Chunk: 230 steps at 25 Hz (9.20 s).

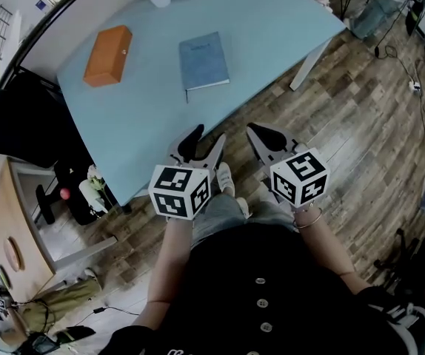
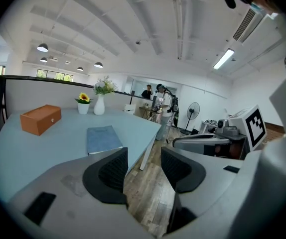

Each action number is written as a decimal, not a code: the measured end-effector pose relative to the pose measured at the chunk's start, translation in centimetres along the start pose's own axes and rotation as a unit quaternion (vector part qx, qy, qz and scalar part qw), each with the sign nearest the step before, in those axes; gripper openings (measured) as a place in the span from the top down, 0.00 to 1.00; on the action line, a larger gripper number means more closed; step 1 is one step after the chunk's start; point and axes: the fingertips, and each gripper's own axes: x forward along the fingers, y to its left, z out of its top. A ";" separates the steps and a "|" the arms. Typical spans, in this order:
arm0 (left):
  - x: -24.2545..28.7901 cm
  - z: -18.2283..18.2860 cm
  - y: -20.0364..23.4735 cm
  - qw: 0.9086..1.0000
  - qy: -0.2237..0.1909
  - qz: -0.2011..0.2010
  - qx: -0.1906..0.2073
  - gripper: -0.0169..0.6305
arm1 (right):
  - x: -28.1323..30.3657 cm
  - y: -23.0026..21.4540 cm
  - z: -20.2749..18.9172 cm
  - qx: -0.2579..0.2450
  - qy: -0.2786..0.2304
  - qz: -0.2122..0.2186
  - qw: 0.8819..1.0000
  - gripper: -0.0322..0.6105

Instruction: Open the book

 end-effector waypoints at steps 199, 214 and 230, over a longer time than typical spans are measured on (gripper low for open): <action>22.4 -5.6 9.1 0.920 0.236 -0.065 0.305 0.90 | 13.4 -12.9 -5.6 0.115 0.104 -0.040 0.987 0.95; 21.2 -3.6 8.9 0.936 0.203 -0.084 0.275 0.93 | 13.1 -12.7 -4.2 0.106 0.089 -0.052 0.989 0.95; 18.5 0.5 9.3 0.959 0.141 -0.100 0.224 0.94 | 13.4 -11.4 -1.6 0.079 0.069 -0.063 0.992 0.95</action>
